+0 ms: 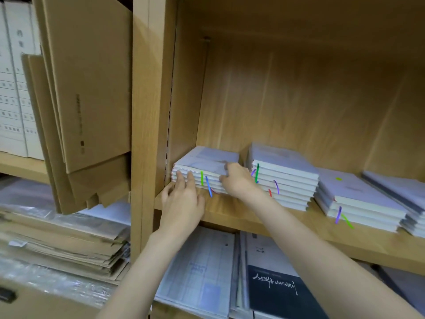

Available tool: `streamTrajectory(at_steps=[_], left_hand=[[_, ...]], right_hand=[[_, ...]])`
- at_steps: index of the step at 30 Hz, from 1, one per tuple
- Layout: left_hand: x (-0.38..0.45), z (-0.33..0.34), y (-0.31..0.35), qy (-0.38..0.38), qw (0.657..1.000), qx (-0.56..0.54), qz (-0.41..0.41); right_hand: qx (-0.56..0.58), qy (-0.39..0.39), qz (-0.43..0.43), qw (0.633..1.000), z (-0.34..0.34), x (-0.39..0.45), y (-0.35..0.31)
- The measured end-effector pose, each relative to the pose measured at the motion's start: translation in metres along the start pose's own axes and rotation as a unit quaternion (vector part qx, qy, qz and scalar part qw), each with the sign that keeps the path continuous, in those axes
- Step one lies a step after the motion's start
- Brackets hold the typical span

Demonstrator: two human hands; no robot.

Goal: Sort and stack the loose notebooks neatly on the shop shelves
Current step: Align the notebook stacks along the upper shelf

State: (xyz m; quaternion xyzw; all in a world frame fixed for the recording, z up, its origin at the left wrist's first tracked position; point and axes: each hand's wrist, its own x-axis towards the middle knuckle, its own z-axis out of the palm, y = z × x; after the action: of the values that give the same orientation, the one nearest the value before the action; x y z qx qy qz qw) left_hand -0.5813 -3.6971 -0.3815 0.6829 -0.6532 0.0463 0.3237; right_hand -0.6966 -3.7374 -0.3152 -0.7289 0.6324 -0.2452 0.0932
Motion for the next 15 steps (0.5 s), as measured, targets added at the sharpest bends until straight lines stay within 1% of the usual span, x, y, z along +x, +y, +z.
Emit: streamTrajectory(at_steps=[6,11,15], left_hand=[[0.000,-0.006,0.006,-0.031,0.999,0.002,-0.018],[0.003,-0.007,0.009,-0.056,0.998,0.014,-0.041],[0.003,-0.007,0.011,-0.050,0.998,0.012,-0.046]], right_hand=[[0.028,-0.006,0.002,1.000,-0.002,-0.001,0.000],[0.050,-0.029,-0.023,0.998,-0.002,-0.002,0.006],[0.065,-0.031,-0.033,0.997,0.000,-0.006,0.009]])
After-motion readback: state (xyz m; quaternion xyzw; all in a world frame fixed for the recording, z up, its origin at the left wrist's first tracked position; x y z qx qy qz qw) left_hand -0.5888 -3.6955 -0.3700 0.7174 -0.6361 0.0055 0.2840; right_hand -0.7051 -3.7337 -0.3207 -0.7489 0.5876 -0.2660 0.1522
